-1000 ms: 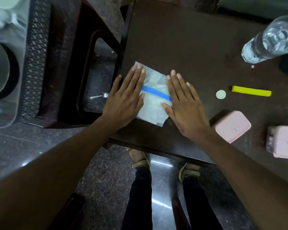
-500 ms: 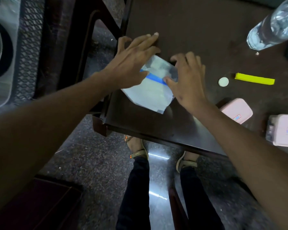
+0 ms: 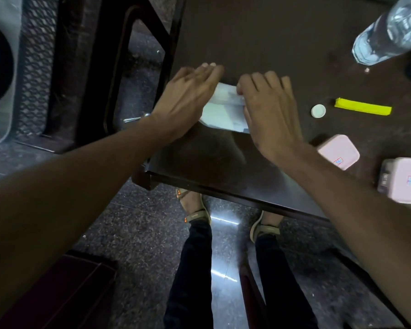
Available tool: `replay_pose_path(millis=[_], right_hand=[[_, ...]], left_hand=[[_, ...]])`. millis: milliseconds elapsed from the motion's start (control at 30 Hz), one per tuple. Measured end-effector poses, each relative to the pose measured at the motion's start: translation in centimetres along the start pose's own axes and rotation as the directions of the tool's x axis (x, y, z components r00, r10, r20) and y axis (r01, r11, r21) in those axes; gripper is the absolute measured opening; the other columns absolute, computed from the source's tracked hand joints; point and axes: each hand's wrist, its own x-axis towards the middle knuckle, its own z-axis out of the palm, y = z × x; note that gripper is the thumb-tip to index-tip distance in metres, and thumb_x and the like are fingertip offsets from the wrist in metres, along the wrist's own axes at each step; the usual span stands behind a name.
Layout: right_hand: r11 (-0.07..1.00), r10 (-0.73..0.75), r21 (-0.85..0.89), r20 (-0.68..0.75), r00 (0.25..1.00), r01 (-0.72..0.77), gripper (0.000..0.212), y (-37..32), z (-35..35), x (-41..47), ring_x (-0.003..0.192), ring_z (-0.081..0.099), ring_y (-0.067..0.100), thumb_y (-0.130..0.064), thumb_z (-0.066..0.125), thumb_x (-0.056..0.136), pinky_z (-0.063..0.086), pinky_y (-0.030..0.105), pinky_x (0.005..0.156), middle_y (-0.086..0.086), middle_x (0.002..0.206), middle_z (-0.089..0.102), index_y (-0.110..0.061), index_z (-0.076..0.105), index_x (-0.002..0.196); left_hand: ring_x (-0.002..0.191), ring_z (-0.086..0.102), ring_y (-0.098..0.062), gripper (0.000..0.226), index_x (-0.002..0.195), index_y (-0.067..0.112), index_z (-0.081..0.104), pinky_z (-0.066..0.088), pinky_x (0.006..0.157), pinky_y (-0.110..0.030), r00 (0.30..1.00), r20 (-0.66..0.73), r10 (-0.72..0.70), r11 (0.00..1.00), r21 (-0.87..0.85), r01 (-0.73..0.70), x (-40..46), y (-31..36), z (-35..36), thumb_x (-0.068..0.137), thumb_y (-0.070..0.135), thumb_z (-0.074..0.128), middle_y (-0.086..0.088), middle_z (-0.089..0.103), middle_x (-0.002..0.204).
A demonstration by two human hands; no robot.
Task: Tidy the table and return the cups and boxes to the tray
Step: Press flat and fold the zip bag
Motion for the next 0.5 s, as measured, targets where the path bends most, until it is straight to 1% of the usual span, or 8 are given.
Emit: replay_pose_path(millis=[33, 67, 133, 233, 267, 333, 400, 500], right_hand=[[1.000, -0.007, 0.012, 0.008, 1.000, 0.007, 0.041, -0.2, 0.4, -1.0, 0.119, 0.053, 0.032, -0.005, 0.060, 0.091, 0.039, 0.043, 0.096, 0.006, 0.131, 0.060, -0.016, 0.053, 0.129], [1.000, -0.014, 0.027, 0.016, 1.000, 0.013, 0.043, -0.4, 0.9, -2.0, 0.124, 0.053, 0.031, -0.004, 0.058, 0.093, 0.040, 0.043, 0.097, 0.006, 0.137, 0.059, -0.016, 0.052, 0.134], [0.998, -0.014, 0.061, 0.021, 1.000, 0.013, 0.048, -0.8, 2.1, -3.5, 0.135, 0.050, 0.031, -0.004, 0.054, 0.095, 0.042, 0.043, 0.103, 0.008, 0.150, 0.053, -0.013, 0.050, 0.142], [0.996, 0.009, 0.091, 0.001, 1.000, -0.009, 0.055, -1.2, 3.7, -4.6, 0.142, 0.048, 0.031, -0.003, 0.058, 0.093, 0.047, 0.046, 0.106, 0.011, 0.159, 0.045, -0.010, 0.048, 0.146], [0.995, 0.016, 0.098, -0.009, 1.000, -0.015, 0.056, -1.2, 4.1, -4.7, 0.143, 0.047, 0.031, -0.003, 0.059, 0.092, 0.048, 0.047, 0.106, 0.011, 0.161, 0.044, -0.010, 0.048, 0.147], [0.995, 0.017, 0.095, -0.019, 1.000, -0.015, 0.056, -1.4, 5.0, -5.1, 0.146, 0.045, 0.030, -0.006, 0.059, 0.094, 0.047, 0.047, 0.108, 0.012, 0.164, 0.041, -0.009, 0.046, 0.149], [0.998, 0.000, 0.065, -0.005, 1.000, 0.000, 0.057, -1.7, 5.6, -5.8, 0.153, 0.037, 0.029, -0.012, 0.051, 0.101, 0.041, 0.045, 0.116, 0.012, 0.168, 0.033, -0.007, 0.039, 0.156], [0.999, -0.014, 0.034, 0.029, 0.999, 0.013, 0.061, -2.0, 5.8, -6.7, 0.160, 0.022, 0.026, -0.020, 0.040, 0.104, 0.029, 0.043, 0.127, 0.012, 0.172, 0.023, -0.005, 0.028, 0.162]], left_hand=[[0.152, 0.043, -0.037, 0.052, 0.158, 0.004, 0.040, 0.034, 0.118, -0.044, 1.000, 0.029, 0.012, 1.000, -0.005, -0.011, -0.5, -0.1, 0.6, 0.106, 0.001, 0.045, -0.022, 0.045, 0.163], [0.161, 0.028, -0.033, 0.057, 0.165, 0.006, 0.031, 0.025, 0.127, -0.044, 0.998, 0.055, 0.019, 1.000, -0.007, -0.018, -1.0, -0.2, 1.2, 0.108, 0.004, 0.039, -0.019, 0.031, 0.172], [0.166, 0.011, -0.030, 0.064, 0.170, 0.009, 0.019, 0.013, 0.133, -0.044, 0.998, 0.064, 0.025, 1.000, -0.008, -0.024, -1.8, -0.4, 2.2, 0.107, 0.008, 0.032, -0.015, 0.014, 0.177], [0.166, 0.007, -0.030, 0.073, 0.170, 0.009, 0.014, 0.010, 0.134, -0.046, 0.998, 0.019, 0.052, 0.999, -0.015, -0.052, -2.6, -0.6, 3.4, 0.103, 0.022, 0.040, -0.015, 0.010, 0.178], [0.166, 0.007, -0.030, 0.074, 0.170, 0.010, 0.013, 0.011, 0.134, -0.046, 0.997, -0.003, 0.074, 0.997, -0.014, -0.074, -2.8, -0.8, 3.7, 0.105, 0.031, 0.039, -0.015, 0.010, 0.178], [0.166, 0.006, -0.029, 0.076, 0.171, 0.012, 0.010, 0.013, 0.134, -0.048, 0.991, -0.038, 0.130, 0.991, 0.005, -0.130, -2.9, -1.3, 4.0, 0.110, 0.052, 0.031, -0.014, 0.008, 0.179], [0.167, 0.005, -0.028, 0.087, 0.171, 0.013, 0.006, 0.016, 0.133, -0.050, 0.983, -0.043, 0.179, 0.983, 0.048, -0.177, -3.0, -1.8, 4.3, 0.108, 0.069, 0.026, -0.014, 0.005, 0.179], [0.166, 0.005, -0.031, 0.089, 0.172, 0.014, 0.003, 0.018, 0.131, -0.053, 0.977, -0.060, 0.206, 0.972, 0.128, -0.198, -3.3, -1.8, 5.0, 0.107, 0.071, 0.025, -0.018, 0.003, 0.178]])
